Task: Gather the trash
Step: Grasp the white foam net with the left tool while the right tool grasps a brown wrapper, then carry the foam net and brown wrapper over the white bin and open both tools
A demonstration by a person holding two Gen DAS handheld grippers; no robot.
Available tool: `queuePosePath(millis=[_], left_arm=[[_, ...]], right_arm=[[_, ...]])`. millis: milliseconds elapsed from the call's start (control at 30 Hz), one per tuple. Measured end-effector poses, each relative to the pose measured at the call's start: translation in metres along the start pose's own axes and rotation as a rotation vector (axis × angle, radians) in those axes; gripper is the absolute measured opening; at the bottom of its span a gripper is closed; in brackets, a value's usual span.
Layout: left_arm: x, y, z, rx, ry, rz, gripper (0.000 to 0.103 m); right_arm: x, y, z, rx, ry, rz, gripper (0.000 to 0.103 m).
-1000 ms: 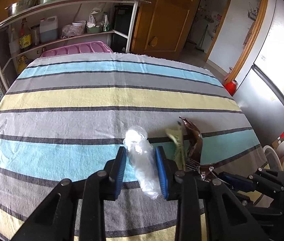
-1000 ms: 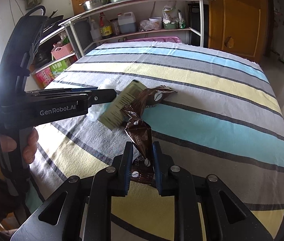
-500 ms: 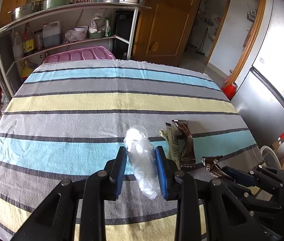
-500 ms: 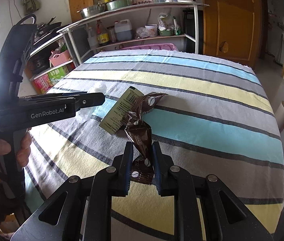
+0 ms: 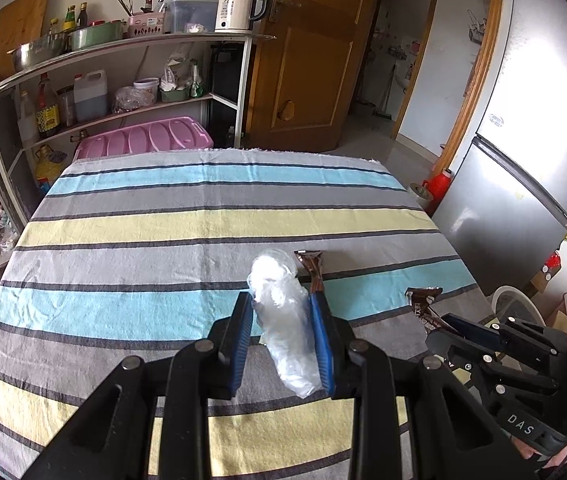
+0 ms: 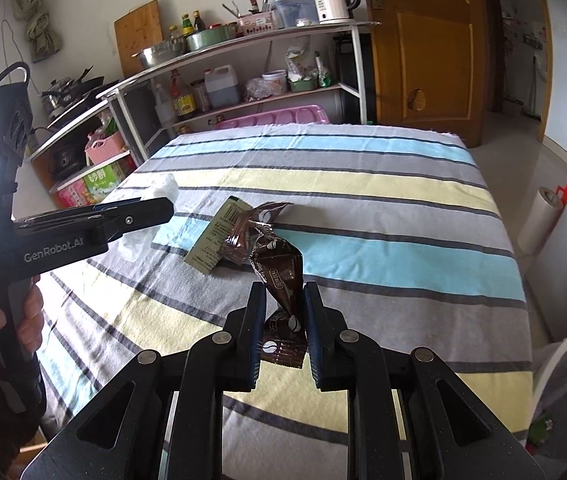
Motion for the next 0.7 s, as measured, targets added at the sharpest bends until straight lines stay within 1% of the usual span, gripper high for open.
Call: queuePosePath(millis=[167, 333, 700], left_arm=[[0.008, 0.000, 0.020, -0.038, 0.010, 0.016, 0.031], [0.013, 0.001, 0.045, -0.086, 0.036, 0.021, 0.031], [0.014, 0.005, 0.117, -0.213, 0.093, 0.023, 0.031]], right_arm=[[0.020, 0.005, 0.011, -0.035, 0.014, 0.034, 0.020], [0.039, 0.013, 0.027, -0.076, 0.036, 0.064, 0.020], [0.088, 0.041, 0.082, -0.202, 0.107, 0.129, 0.020]])
Point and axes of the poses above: each gripper's, at about its wrist camera, not at the fingertips, and x roughly against the way its jaws point, z to its right, y to its underside, the point moved 8 cm from there along -x, roughly the way its jaws point, and after that the axes turned 15 degrees about -z, right-handed, at the moved point
